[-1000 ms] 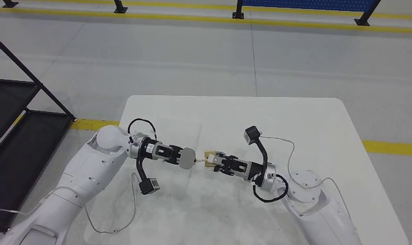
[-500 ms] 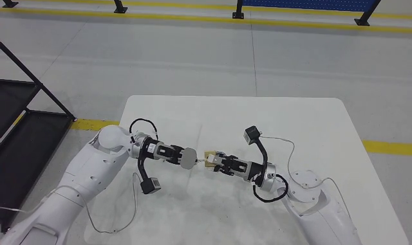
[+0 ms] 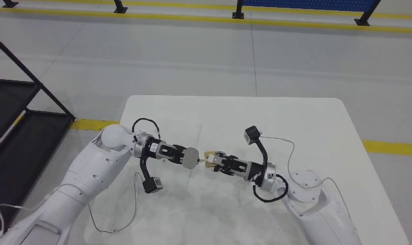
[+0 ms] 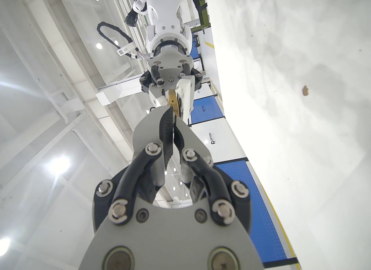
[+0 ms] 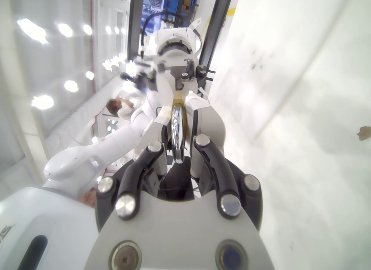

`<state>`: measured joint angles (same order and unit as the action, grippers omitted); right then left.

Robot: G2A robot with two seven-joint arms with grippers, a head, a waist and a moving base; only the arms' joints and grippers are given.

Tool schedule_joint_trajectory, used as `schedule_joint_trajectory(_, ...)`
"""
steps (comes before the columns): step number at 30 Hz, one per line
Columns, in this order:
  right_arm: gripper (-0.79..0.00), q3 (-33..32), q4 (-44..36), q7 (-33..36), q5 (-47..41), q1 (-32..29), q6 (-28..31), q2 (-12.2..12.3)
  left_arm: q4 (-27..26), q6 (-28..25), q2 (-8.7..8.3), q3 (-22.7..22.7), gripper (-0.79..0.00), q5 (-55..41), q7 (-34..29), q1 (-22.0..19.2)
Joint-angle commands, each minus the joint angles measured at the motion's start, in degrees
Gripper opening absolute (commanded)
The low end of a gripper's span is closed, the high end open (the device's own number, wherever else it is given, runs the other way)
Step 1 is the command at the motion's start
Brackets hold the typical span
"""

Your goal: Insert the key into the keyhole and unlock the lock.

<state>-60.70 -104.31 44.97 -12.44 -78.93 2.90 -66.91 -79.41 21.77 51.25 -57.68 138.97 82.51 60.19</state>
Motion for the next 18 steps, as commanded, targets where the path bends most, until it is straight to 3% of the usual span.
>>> schedule_joint_trajectory(1, -0.785, 0.0, 0.0, 0.0, 0.0, 0.0, 0.0, 0.0, 0.15, 0.09, 0.07, 0.23, -0.785, 0.04, -0.09, -0.19)
schedule_joint_trajectory(18, -0.785, 0.0, 0.0, 0.0, 0.0, 0.0, 0.0, 0.0, 1.67, 0.61, 0.8, 2.07, -0.785, -0.11, -0.61, -1.78)
